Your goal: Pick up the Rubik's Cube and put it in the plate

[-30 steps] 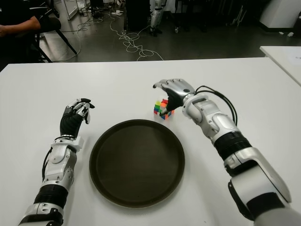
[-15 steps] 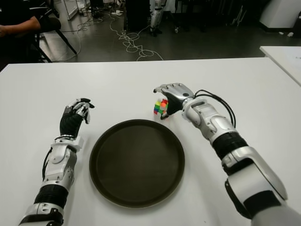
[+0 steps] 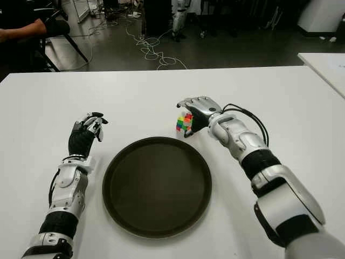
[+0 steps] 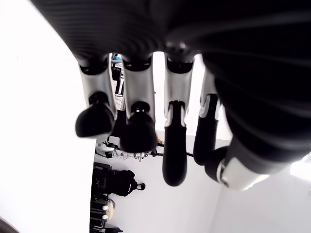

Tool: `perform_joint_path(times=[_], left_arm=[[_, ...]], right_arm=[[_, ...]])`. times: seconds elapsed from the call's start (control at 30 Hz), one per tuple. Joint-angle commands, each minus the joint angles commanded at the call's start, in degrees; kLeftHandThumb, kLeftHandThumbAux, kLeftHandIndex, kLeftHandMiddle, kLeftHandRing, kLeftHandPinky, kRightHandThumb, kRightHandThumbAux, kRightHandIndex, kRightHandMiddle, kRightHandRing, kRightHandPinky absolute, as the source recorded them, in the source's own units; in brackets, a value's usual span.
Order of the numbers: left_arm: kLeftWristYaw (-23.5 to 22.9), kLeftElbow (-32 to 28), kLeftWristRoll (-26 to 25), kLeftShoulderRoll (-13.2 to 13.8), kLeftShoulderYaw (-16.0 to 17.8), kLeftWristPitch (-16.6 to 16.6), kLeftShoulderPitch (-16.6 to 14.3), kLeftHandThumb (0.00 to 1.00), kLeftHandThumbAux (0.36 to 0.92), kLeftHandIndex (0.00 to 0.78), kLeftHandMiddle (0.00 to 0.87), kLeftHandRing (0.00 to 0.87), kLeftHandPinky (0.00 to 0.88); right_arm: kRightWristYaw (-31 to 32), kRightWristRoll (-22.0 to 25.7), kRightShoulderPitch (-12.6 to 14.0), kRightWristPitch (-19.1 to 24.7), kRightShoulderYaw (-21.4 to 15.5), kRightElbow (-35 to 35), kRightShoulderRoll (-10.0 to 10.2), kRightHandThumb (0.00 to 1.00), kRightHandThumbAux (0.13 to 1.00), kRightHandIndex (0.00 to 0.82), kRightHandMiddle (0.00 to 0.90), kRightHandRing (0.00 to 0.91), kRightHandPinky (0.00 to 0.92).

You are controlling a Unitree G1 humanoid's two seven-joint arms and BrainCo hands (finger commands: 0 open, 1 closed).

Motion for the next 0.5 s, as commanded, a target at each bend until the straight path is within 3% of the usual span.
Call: perform_joint_path(times=[0.5], left_arm=[[0.0,1.3,0.5,0.3,0.1,-1.5,-0.3,0.855,0.662,0.419,0.529,0.782,0.797]], right_arm=[[-0.7,0.3,-1.6,0.7,-0.1,3.6,0.9,0.0,0.756,0.224,0.236,0.244,0.219]])
